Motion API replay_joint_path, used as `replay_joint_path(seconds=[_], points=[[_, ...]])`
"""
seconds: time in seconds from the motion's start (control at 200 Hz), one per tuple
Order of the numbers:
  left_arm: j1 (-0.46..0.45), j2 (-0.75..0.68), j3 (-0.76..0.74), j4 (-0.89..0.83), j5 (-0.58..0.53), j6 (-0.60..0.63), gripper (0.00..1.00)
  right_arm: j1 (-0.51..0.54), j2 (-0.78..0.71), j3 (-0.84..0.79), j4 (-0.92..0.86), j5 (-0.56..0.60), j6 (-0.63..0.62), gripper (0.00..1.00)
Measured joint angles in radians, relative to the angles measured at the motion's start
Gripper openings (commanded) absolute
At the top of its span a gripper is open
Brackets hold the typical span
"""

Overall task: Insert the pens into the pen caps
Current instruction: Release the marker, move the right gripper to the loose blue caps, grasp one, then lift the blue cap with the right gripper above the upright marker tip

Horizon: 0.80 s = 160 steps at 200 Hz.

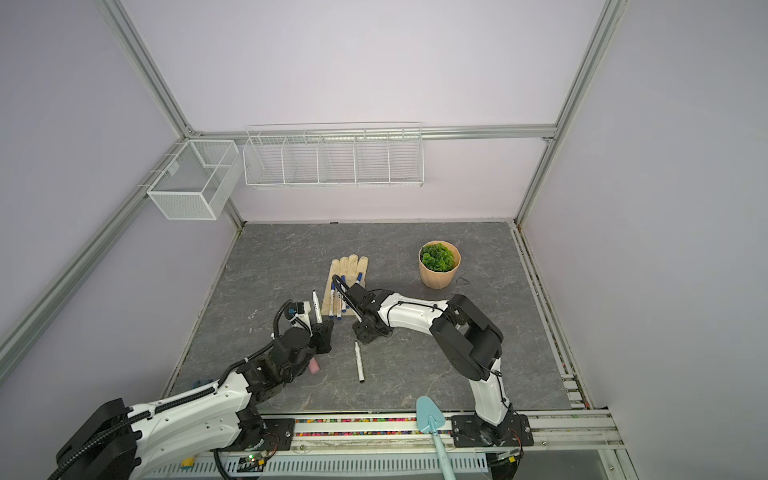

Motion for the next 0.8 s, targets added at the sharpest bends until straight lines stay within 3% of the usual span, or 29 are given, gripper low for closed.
replay_joint_path(seconds=[0.23,0.42,0.525,0.66,0.8], points=[[0.000,0.033,0.014,0.000,0.032,0.012,0.00,-0.001,0.014,0.023,-0.019,0.006,0.000,0.29],[0.000,0.086,0.050,0.000,0.079,0.033,0.00,-0.006,0.034,0.052,-0.025,0.017,0.001,0.12],[0.000,0.123,0.077,-0.001,0.109,0.050,0.00,-0.014,0.031,0.048,-0.012,0.012,0.005,0.09],[0.000,0.187,0.115,0.005,0.173,0.088,0.00,-0.069,-0.032,-0.048,0.059,-0.024,0.040,0.07],[0.000,0.270,0.158,0.008,0.247,0.128,0.00,-0.197,-0.196,-0.244,0.169,-0.123,0.116,0.07]])
